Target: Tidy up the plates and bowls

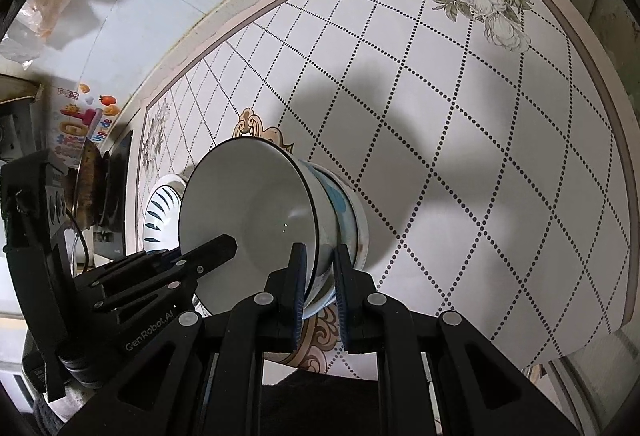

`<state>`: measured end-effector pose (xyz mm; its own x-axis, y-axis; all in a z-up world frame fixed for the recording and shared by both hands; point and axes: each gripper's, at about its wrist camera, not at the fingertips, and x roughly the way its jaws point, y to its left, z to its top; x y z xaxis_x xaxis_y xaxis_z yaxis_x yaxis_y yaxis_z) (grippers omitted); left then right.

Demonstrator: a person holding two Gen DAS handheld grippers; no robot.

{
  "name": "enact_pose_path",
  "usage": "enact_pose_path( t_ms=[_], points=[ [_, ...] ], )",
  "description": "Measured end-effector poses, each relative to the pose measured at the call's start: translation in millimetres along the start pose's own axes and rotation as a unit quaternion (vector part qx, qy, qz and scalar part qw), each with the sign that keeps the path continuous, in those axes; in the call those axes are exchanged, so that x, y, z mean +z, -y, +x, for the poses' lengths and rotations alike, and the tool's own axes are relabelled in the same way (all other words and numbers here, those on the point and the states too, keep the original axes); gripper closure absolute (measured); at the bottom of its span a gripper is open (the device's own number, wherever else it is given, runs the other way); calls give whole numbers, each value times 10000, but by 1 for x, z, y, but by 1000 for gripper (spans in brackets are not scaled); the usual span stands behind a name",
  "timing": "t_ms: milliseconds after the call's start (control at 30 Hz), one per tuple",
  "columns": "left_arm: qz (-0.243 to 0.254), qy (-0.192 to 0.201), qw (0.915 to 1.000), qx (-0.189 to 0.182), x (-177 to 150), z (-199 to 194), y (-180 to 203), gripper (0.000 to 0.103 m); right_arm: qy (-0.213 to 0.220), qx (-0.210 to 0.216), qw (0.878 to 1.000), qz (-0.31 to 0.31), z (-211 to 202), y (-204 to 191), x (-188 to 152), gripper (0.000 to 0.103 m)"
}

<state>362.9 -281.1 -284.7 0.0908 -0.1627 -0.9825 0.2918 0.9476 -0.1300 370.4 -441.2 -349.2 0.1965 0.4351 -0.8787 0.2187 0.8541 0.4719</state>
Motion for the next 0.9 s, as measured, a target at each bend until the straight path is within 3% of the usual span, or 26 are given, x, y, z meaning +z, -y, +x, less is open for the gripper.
enact_pose_path(
  t_ms=[733, 900],
  points=[
    [226, -111, 9990, 370, -3, 4, 5, 91, -173, -619, 9974, -336, 4, -21, -2, 83],
    [192, -121, 9994, 264, -3, 2, 3, 91, -241, -718, 9964, -383, 5, -22, -4, 82]
  ],
)
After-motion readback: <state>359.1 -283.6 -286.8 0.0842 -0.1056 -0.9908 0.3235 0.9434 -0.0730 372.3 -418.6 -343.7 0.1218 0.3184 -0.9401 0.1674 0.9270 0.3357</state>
